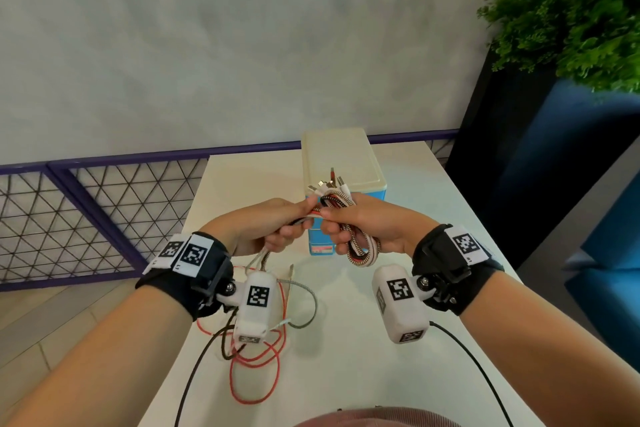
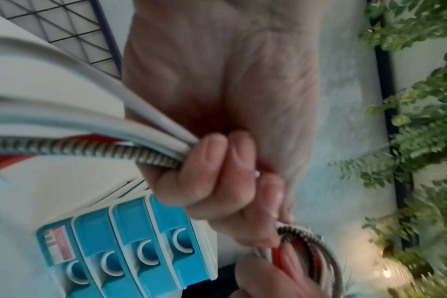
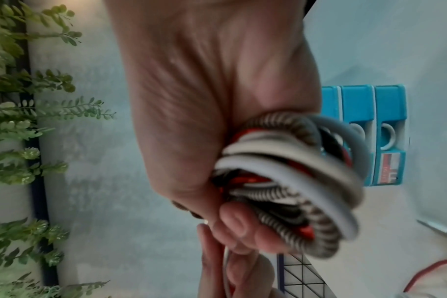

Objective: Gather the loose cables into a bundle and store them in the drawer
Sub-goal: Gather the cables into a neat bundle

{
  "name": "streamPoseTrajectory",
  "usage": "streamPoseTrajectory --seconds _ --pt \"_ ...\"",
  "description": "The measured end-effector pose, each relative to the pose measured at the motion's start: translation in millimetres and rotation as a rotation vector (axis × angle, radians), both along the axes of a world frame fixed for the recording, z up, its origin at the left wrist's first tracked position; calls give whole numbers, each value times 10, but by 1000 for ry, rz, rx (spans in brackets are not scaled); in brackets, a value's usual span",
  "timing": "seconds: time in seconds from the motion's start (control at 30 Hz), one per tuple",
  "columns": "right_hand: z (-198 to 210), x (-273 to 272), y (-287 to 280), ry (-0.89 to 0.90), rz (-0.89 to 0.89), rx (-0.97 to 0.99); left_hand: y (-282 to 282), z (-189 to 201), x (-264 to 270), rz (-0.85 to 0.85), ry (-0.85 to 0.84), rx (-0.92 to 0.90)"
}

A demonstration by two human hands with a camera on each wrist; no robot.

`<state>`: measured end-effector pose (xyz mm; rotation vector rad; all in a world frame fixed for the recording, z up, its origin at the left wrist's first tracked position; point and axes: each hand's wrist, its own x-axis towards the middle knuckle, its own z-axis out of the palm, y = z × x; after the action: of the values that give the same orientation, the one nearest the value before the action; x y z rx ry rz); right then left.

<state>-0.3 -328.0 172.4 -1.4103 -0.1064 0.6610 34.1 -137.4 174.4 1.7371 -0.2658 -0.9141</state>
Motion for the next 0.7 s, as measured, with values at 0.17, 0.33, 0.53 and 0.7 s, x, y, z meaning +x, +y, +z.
streamPoseTrajectory --seconds 0.17,0.33,0.53,0.7 --pt "-8 110 -180 -24 -141 47 258 -134 15 -118 259 -243" --pt "-95 159 -158 -134 -213 -117 80 -170 -72 12 57 -217" --pt "-197 189 -28 -181 -273 -191 -272 -147 -239 144 -393 6" --pt "-171 128 95 -39 -305 -104 -525 -134 -425 76 -778 273"
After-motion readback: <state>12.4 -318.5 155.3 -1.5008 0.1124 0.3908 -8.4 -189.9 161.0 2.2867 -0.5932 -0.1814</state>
